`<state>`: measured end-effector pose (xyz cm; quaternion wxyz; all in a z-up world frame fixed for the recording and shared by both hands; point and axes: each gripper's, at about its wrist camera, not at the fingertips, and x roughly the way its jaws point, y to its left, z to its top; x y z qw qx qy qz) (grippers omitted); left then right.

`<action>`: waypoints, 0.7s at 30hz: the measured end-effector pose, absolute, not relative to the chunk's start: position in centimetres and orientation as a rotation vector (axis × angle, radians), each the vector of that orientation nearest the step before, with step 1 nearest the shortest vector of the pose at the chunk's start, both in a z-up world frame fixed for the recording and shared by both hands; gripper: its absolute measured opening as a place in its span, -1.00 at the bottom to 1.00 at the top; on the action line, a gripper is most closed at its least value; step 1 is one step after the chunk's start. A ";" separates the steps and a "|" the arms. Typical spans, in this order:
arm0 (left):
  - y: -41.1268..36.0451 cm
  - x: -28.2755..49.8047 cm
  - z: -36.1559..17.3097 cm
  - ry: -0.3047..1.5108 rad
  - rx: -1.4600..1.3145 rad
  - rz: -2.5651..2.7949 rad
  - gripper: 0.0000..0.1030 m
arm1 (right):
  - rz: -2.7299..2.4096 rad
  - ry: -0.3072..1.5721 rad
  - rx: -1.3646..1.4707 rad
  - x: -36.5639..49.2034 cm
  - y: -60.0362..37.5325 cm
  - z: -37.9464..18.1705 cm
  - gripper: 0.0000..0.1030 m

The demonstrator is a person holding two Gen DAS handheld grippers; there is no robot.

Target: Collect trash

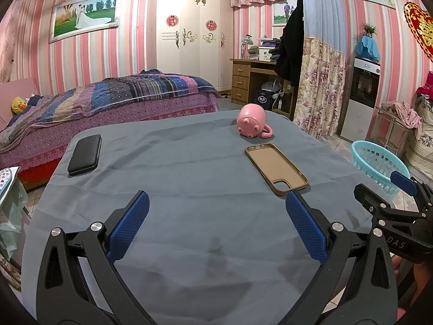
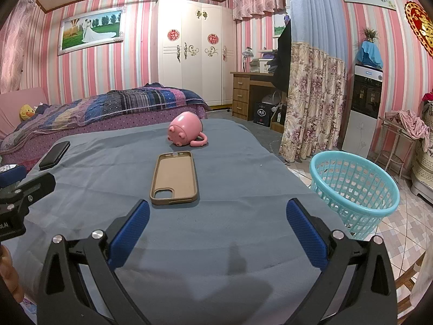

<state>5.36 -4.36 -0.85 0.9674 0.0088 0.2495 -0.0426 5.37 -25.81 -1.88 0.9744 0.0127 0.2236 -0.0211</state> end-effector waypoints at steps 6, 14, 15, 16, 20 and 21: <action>-4.3 5.4 -0.9 0.506 0.018 -0.087 0.89 | -0.043 0.451 0.027 5.4 -25.8 -1.9 0.92; -4.3 5.4 -0.8 0.507 0.014 -0.089 0.89 | -0.041 0.449 0.027 5.4 -25.8 -1.9 0.92; -4.2 5.4 -0.8 0.507 0.014 -0.088 0.89 | -0.042 0.449 0.026 5.4 -25.8 -1.9 0.92; -4.2 5.5 -0.8 0.508 0.013 -0.088 0.89 | -0.042 0.450 0.027 5.4 -25.7 -1.9 0.92; -4.1 5.4 -0.8 0.507 0.010 -0.088 0.89 | -0.042 0.449 0.028 5.3 -25.8 -1.9 0.92; -4.1 5.4 -0.8 0.507 0.011 -0.087 0.89 | -0.042 0.449 0.028 5.3 -25.8 -1.9 0.92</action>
